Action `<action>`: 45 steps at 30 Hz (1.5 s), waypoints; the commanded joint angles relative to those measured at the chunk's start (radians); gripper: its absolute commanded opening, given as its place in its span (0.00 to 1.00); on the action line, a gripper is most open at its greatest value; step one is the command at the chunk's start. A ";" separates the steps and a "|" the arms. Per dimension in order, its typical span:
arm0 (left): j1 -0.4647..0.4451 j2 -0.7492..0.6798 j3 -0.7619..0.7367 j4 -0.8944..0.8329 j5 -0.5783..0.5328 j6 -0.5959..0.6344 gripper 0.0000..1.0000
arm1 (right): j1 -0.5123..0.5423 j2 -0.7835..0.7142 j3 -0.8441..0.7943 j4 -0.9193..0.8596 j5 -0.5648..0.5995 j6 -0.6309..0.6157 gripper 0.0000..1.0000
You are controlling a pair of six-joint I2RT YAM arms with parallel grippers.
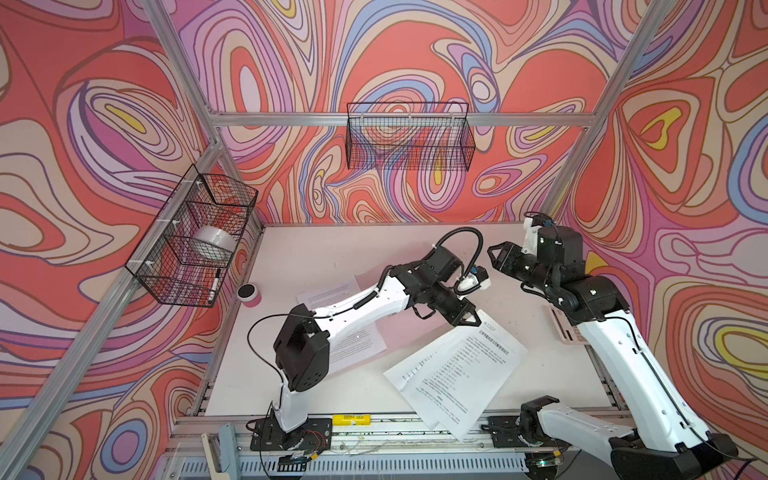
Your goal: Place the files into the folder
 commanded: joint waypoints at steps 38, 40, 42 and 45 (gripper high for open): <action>0.528 0.198 -0.458 0.833 0.090 -0.468 0.60 | 0.072 0.072 -0.596 0.159 -0.089 0.092 0.71; 0.528 0.205 -0.470 0.847 0.100 -0.474 0.67 | 0.072 0.083 -0.618 0.185 -0.101 0.092 0.71; 0.528 0.211 -0.485 0.868 0.106 -0.484 0.68 | 0.072 0.108 -0.635 0.215 -0.116 0.097 0.71; 0.531 0.218 -0.504 0.888 0.111 -0.490 0.69 | 0.073 0.154 -0.658 0.253 -0.113 0.099 0.71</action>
